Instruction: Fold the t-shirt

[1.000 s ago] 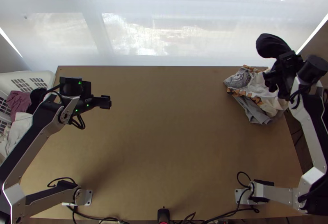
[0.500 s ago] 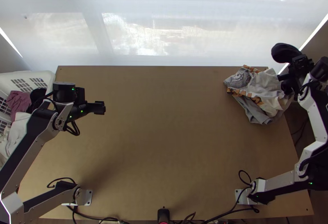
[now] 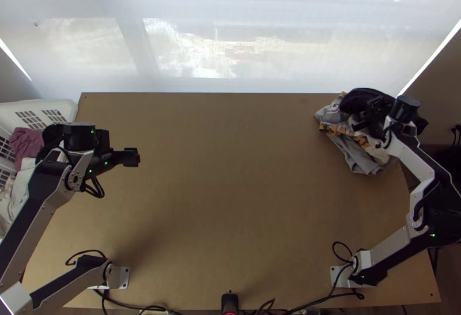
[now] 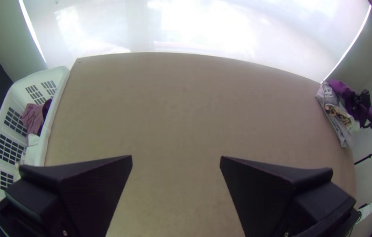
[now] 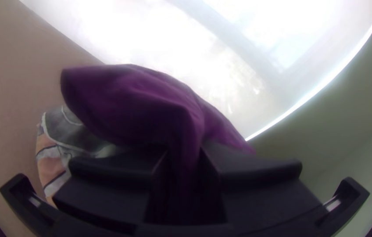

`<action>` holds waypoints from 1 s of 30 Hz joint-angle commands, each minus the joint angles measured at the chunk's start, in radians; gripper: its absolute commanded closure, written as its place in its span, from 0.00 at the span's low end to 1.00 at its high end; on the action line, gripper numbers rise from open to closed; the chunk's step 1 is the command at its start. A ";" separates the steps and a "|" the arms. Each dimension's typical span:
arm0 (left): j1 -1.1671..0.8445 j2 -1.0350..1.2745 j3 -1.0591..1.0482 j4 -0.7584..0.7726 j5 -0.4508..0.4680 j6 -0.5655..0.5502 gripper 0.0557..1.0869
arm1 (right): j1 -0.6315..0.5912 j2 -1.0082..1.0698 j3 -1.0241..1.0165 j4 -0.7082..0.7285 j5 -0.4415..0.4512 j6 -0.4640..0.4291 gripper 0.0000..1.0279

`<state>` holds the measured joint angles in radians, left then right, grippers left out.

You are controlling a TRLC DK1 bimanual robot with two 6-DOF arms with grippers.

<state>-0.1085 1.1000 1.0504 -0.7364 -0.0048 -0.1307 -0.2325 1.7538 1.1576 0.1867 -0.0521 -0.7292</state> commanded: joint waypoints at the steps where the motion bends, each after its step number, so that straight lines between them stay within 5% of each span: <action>1: 0.020 -0.032 -0.024 -0.011 0.002 -0.001 0.05 | 0.038 0.035 -0.047 0.011 0.021 0.036 0.81; 5: 0.020 -0.042 -0.032 -0.011 0.002 -0.004 0.05 | 0.044 0.035 -0.075 -0.043 0.029 0.047 0.17; 7: 0.020 -0.046 -0.032 -0.011 0.002 -0.004 0.05 | 0.041 0.019 -0.082 -0.059 0.032 0.068 0.04; 20: 0.026 -0.132 -0.087 -0.020 0.002 -0.001 0.05 | 0.028 -0.297 -0.009 -0.306 -0.061 0.234 0.04; 25: 0.029 -0.160 -0.113 -0.024 0.002 -0.001 0.05 | 0.027 -0.231 0.166 -0.345 -0.084 0.332 0.04; 30: 0.036 -0.178 -0.124 -0.040 0.002 -0.001 0.05 | 0.025 -0.077 0.257 -0.325 -0.078 0.336 0.04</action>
<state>-0.0814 0.9501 0.9485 -0.7620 -0.0040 -0.1337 -0.2058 1.5589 1.2835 -0.1272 -0.1215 -0.4355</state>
